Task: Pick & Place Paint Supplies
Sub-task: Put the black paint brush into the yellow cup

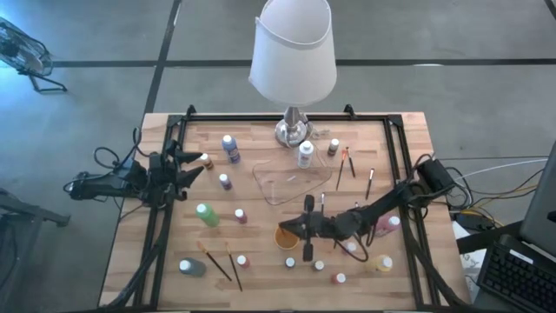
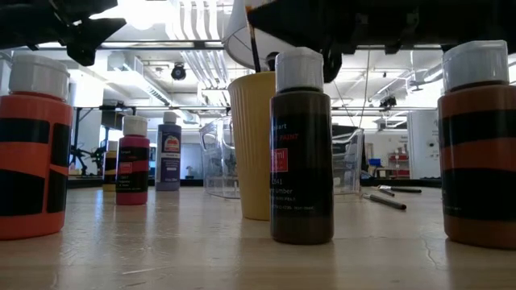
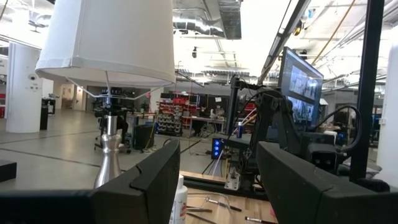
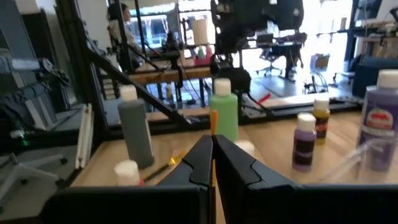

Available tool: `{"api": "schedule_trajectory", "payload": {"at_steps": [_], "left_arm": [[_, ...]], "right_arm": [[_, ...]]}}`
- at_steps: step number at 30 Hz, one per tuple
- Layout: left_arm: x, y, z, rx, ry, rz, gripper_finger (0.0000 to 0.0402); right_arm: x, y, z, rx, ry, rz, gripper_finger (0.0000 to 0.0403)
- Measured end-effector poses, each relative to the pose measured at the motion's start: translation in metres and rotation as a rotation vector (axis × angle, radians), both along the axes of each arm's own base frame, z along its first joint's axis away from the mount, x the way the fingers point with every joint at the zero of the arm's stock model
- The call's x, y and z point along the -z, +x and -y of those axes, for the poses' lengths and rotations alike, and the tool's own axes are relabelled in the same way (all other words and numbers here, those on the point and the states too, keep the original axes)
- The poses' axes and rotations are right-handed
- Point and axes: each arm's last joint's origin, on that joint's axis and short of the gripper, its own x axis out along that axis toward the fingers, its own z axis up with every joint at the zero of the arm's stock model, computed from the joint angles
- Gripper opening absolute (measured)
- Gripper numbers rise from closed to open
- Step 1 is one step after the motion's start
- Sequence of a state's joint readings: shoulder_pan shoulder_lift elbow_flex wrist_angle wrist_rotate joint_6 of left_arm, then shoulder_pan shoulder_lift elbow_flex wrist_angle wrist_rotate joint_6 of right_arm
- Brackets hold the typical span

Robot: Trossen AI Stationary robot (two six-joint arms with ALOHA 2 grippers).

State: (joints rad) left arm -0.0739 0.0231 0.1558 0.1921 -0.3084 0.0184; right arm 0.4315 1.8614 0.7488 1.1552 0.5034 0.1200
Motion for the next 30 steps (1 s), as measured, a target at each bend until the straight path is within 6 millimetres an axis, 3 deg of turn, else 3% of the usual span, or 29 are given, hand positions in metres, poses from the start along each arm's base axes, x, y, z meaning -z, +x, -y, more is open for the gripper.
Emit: {"api": "schedule_trajectory", "payload": {"at_steps": [11, 30], "left_arm": [[0.0, 0.0, 0.0, 0.0, 0.0, 0.0, 0.0218], [0.001, 0.0, 0.0, 0.0, 0.001, -0.008, 0.0218]], "right_arm": [[0.013, -0.01, 0.005, 0.021, 0.044, -0.044, 0.0008], [0.018, -0.02, 0.008, 0.014, 0.068, -0.07, 0.0008]]}}
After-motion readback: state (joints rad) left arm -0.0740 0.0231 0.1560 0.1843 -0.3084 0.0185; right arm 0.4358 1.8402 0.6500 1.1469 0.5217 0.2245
